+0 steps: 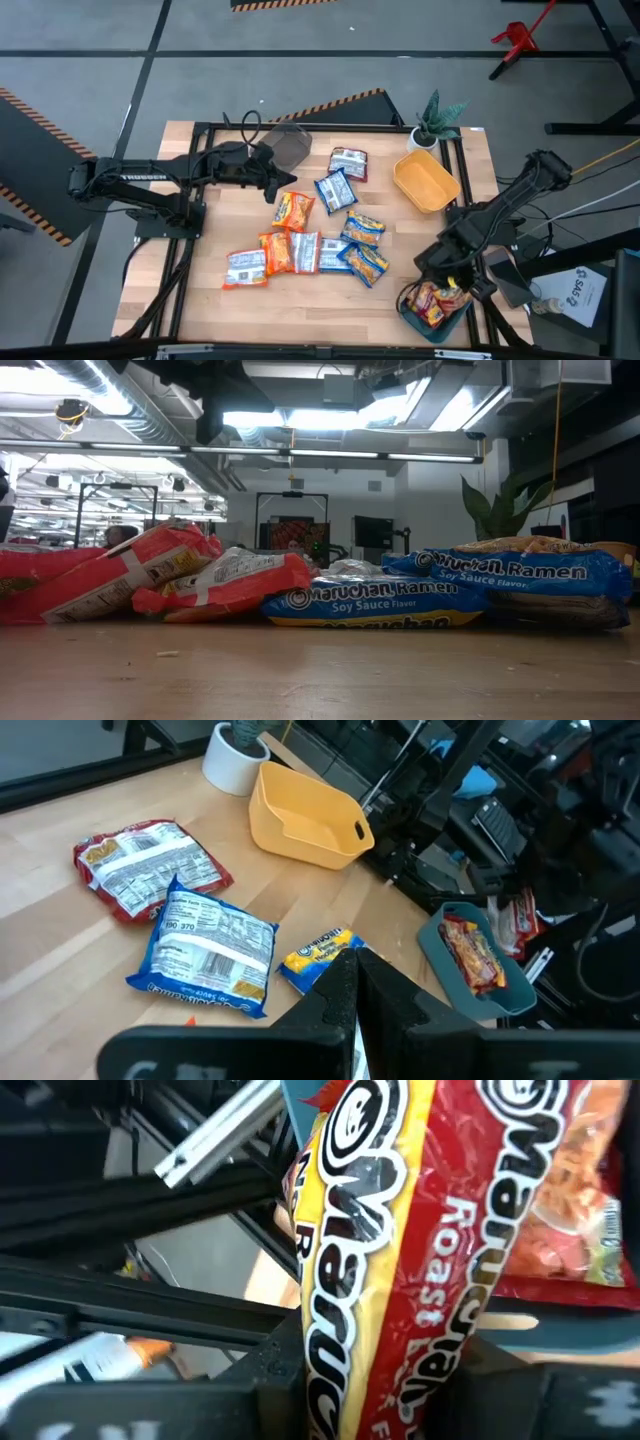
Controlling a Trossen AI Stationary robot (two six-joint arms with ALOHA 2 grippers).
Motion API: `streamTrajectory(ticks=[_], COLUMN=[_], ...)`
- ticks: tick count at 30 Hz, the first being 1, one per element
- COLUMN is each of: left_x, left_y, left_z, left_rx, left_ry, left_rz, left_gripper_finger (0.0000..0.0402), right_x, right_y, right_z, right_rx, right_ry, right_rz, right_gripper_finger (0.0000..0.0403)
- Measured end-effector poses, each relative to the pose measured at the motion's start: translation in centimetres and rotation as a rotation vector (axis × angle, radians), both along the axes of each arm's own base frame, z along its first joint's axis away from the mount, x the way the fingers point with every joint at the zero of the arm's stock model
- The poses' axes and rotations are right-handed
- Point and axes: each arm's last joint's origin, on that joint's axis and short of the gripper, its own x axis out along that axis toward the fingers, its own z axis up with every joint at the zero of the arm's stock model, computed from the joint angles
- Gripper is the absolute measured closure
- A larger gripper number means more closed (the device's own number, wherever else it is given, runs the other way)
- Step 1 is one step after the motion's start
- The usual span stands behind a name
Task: Sort Maruchan noodles
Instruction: Put the red noodle pack into the blue bin
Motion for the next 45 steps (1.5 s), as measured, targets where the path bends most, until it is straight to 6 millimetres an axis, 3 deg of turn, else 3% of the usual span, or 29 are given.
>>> streamTrajectory(ticks=[11,27,37,45], left_x=[0.1,0.1,0.0,0.0], left_y=[-0.6,-0.6,-0.5,-0.4], left_z=[0.0,-0.1,-0.1,-0.1], left_rx=[0.017,0.020,0.030,0.054], left_ry=[0.006,0.010,0.012,0.016], left_rz=[0.019,0.018,0.042,0.056], left_gripper_finger=[0.0400,0.0400,0.0400,0.0400], right_x=[1.3,1.3,0.1,-0.1], right_y=[1.2,1.2,2.7,3.0], right_z=[-0.9,-0.9,-1.0,-1.4], right_rx=[0.056,0.075,0.095,0.009], right_ry=[-0.119,-0.179,-0.178,-0.184], right_rz=[0.077,0.159,0.239,0.225], right_gripper_finger=[0.0304,0.0303,0.0303,0.0303])
